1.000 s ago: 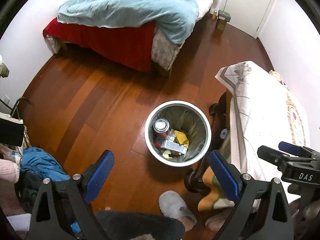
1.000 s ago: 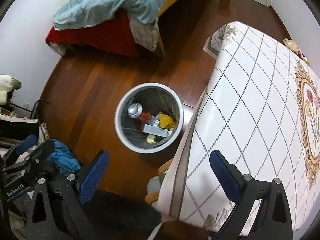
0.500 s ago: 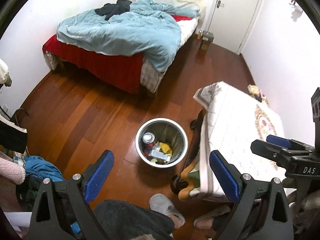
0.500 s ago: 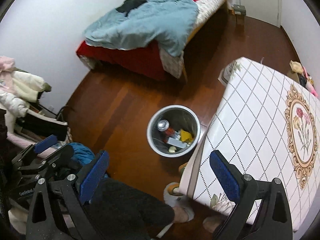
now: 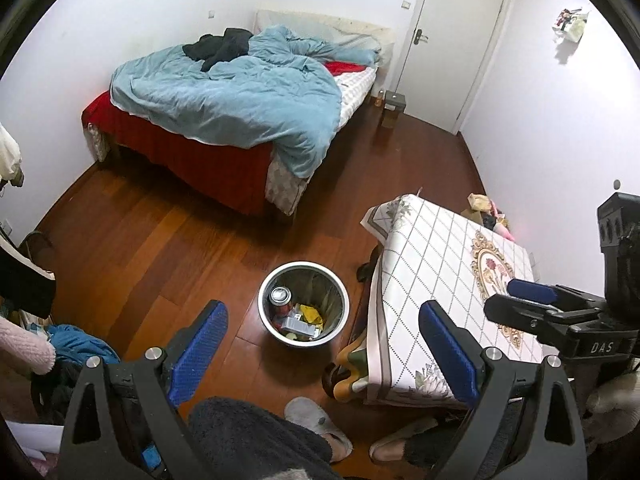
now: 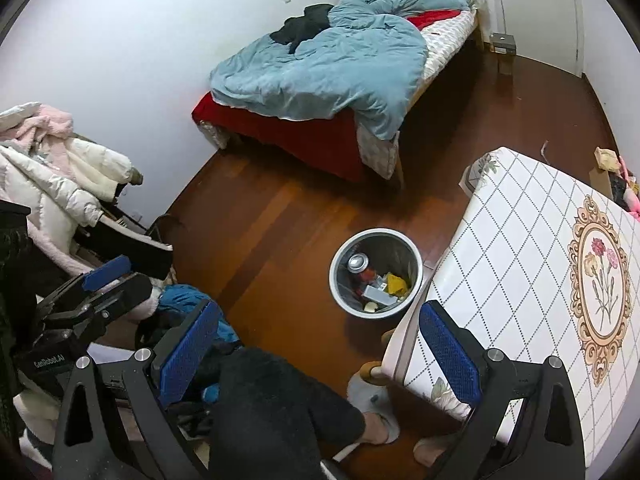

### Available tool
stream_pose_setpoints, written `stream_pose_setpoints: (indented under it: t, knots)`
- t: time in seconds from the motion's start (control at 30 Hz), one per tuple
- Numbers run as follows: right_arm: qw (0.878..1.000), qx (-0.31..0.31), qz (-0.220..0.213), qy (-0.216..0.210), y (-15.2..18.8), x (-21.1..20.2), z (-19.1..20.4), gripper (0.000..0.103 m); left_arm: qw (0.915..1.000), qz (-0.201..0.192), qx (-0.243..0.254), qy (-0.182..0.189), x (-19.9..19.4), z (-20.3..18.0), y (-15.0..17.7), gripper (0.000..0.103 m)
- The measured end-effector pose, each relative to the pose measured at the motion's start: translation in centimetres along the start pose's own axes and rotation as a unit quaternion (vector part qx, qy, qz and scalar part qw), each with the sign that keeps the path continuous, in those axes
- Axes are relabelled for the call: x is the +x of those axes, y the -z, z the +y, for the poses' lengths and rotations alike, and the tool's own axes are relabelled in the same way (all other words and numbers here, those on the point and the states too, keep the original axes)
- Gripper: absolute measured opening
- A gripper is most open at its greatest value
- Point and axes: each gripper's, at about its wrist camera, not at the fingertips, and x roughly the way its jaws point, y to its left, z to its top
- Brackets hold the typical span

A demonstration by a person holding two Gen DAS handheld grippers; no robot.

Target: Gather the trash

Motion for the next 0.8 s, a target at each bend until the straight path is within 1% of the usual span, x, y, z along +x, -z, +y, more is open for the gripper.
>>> stream_pose_setpoints:
  t: [0.1,0.27,0.73,0.8]
  knots:
    - [1.0,0.0,0.004,-0.004,0.15,-0.15,0.09,0.102,1.0,0.0,-0.003,0.007,-0.49,-0.07,0.21,0.097]
    - [1.0,0.0,0.011,-0.01,0.14,-0.02,-0.26,0.102,0.9997,0.01,-0.006,0.021,-0.45,-0.21,0.53,0.097]
    - [1.0,-0.005,0.025,-0.013,0.01,0.5,-0.25,0.102,0.9994,0.016,-0.01,0.028,-0.3,-0.36,0.85,0.097]
    - [0.999,-0.004,0.027,-0.016,0.07,0.49,-0.21,0.102,0.9993,0.016,-0.011,0.031,-0.31,-0.27,0.85,0.1]
